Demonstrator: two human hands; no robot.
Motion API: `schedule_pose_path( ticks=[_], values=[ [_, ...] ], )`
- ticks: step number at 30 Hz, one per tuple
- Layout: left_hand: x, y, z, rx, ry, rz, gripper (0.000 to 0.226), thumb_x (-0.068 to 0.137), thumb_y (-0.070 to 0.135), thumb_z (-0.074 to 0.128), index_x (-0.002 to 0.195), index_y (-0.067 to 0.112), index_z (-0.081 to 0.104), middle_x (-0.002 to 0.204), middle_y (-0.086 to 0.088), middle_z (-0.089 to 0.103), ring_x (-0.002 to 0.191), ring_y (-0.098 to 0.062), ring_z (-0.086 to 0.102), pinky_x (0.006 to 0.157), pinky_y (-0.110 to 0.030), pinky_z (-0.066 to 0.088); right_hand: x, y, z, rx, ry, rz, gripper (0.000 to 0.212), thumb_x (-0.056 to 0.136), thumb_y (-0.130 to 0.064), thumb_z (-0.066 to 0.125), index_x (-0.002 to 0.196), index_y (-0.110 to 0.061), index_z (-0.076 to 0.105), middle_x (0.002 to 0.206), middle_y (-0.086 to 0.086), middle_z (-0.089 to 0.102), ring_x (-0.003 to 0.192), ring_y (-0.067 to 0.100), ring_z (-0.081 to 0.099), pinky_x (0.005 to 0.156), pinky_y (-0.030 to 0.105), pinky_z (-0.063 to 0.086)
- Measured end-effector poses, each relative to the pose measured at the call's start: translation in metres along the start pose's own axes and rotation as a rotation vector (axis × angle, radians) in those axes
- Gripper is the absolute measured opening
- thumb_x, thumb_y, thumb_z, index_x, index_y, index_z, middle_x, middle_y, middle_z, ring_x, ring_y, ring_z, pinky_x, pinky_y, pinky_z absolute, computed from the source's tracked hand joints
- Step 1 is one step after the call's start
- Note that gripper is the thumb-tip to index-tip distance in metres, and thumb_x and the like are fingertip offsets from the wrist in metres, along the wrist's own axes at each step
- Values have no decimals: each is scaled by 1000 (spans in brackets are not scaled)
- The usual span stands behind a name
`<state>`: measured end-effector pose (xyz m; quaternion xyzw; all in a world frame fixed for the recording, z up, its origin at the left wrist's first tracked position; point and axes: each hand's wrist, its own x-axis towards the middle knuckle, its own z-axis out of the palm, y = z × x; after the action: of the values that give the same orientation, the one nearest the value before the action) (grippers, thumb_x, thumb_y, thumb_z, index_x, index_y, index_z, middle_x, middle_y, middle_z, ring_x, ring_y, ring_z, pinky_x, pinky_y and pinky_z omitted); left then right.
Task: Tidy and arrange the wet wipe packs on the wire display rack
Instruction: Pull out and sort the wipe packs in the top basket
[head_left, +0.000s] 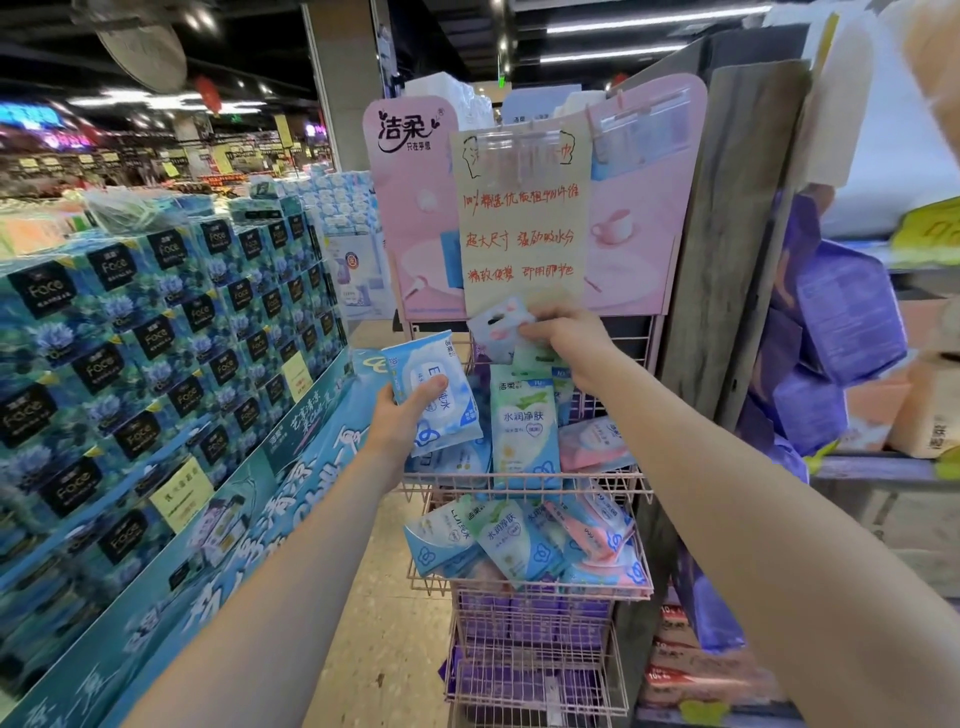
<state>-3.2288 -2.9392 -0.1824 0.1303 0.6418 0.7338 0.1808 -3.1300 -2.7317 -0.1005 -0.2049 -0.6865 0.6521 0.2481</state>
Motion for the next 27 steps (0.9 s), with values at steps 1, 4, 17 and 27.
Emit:
schedule_pose_path(
  ticks=[1,4,17,27],
  values=[
    [0,-1,-1,0,-1,-4,54,90,34,78,134,22,48,125,-5,71,103,-19,72,73,-31,54,-1,-2,2,5,16,-10,15,84,-5,75,90,-18,71,111,12,75,109,31,70,99,48,55],
    [0,-2,-1,-6,1,2,53,88,36,80,130,26,49,124,-3,71,105,-21,72,77,-34,56,-8,-3,1,113,85,-90,14,88,-6,72,93,-19,71,108,8,76,104,27,72,94,46,59],
    [-3,2,-3,-20,-14,-1,85,58,52,91,130,23,57,119,-5,76,106,-27,75,99,-53,57,-42,-4,-66,229,403,-374,7,87,-22,73,92,-24,69,95,7,72,84,22,67,76,49,60],
    [-7,4,0,-4,-2,16,72,69,49,87,127,23,54,121,-4,73,104,-23,73,89,-44,59,-27,100,-94,-50,483,285,30,67,-22,71,93,-9,64,95,17,73,90,37,74,79,51,63]
  ],
)
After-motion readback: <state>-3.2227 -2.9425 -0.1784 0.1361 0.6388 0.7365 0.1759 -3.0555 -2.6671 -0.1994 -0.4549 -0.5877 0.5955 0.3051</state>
